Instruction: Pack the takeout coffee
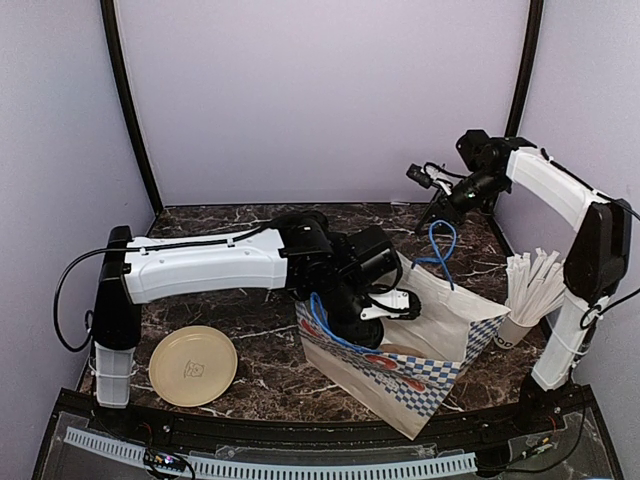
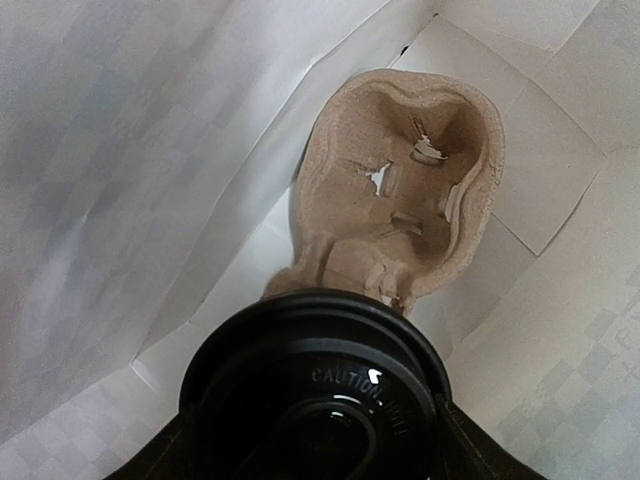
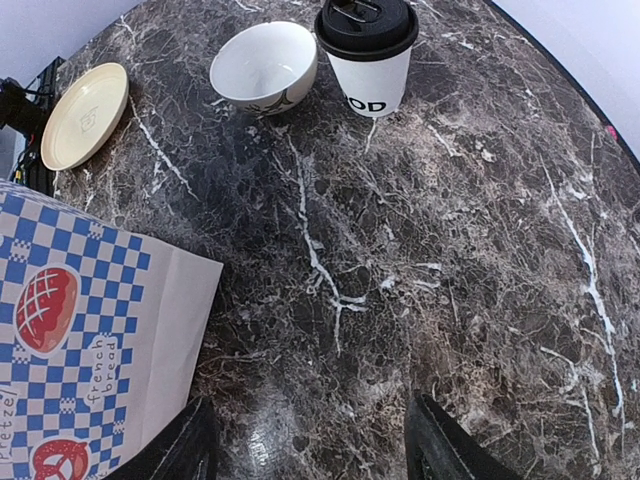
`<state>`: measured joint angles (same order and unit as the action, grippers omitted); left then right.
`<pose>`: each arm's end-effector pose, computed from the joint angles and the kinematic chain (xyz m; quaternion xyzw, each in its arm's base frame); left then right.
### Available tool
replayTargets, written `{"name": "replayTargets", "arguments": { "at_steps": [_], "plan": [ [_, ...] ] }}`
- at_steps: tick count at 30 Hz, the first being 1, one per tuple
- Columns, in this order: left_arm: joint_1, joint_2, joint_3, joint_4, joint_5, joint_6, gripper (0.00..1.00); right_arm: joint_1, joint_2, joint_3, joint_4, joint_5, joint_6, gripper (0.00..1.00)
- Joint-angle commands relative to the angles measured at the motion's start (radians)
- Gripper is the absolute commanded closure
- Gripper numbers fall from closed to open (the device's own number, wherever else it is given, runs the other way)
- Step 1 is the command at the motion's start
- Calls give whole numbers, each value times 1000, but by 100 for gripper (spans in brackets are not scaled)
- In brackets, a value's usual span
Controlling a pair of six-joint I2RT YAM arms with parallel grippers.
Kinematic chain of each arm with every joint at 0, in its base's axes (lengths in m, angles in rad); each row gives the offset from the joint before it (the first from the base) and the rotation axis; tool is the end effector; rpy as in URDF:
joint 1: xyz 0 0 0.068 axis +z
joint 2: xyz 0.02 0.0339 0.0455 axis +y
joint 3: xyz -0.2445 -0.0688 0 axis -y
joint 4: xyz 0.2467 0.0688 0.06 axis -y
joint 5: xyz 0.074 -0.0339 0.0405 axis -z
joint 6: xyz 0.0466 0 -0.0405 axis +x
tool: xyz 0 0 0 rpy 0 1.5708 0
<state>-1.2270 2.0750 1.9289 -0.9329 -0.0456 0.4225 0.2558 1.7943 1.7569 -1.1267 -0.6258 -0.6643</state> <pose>0.1530 -0.4209 0.2448 0.7083 0.6622 -0.0749 0.2326 0.3483 0.1193 0.3000 -0.4694 0.8074 0.2562 0.2493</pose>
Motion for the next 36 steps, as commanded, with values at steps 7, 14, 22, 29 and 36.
{"name": "replayTargets", "arguments": {
  "at_steps": [7, 14, 22, 29, 36],
  "plan": [
    [-34, -53, -35, -125, 62, -58, 16, 25, -121, 12, -34, -14, 31, 35],
    [-35, -113, 11, -121, 27, -53, 3, 25, -151, 98, -114, 6, 53, 33],
    [-33, -161, 45, -107, 4, -27, 1, 26, -173, 173, -158, 17, 78, 31],
    [-23, -165, 97, -84, 24, -33, 1, 28, -221, 188, -206, -73, 73, 30],
    [-2, -160, 144, -52, 20, -61, 1, 36, -398, 84, -288, -257, -79, 17]
  ]
}}
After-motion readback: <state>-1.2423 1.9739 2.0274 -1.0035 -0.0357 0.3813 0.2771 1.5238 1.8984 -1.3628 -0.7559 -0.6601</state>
